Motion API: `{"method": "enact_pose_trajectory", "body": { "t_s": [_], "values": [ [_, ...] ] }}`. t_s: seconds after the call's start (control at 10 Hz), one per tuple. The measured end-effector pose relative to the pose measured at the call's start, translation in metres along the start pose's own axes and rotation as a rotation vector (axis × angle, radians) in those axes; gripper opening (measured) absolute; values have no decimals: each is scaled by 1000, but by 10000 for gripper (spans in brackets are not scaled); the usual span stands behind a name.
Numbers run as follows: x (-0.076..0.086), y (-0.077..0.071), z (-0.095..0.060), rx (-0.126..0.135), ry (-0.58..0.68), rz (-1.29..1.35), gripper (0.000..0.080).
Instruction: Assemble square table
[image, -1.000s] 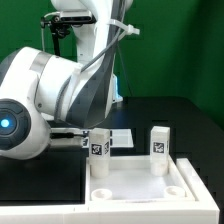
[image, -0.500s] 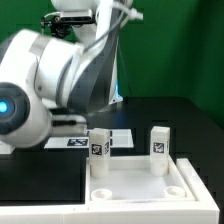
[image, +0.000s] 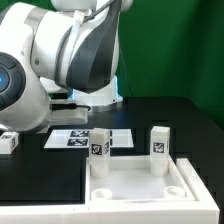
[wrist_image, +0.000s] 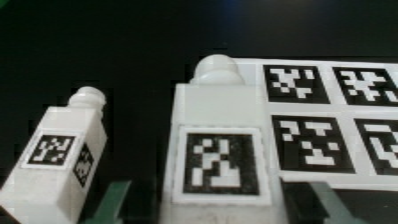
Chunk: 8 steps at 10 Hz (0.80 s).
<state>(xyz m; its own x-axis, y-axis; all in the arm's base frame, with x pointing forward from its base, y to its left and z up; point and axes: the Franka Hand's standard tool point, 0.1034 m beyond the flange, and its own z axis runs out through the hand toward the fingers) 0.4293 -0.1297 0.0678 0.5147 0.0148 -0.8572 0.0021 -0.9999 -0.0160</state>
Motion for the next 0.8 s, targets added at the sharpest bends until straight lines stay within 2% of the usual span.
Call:
{"method": "enact_pose_trajectory", "body": {
  "t_s": [0.1,0.2,0.3,0.4,0.5,0.6,0.8],
  "values": [
    [1,-3,-2,20,17,4,288],
    [4,-8,-11,56,63,0,288],
    [2,-15,-33,48,129,-43,288],
    [5,-17,-51,25,221,-74,288],
    [9,-13,-49,16,302,-70,288],
    [7,-11,-46,16,353,-68,288],
    [12,-7,-53,4,501,-60,288]
  ]
}}
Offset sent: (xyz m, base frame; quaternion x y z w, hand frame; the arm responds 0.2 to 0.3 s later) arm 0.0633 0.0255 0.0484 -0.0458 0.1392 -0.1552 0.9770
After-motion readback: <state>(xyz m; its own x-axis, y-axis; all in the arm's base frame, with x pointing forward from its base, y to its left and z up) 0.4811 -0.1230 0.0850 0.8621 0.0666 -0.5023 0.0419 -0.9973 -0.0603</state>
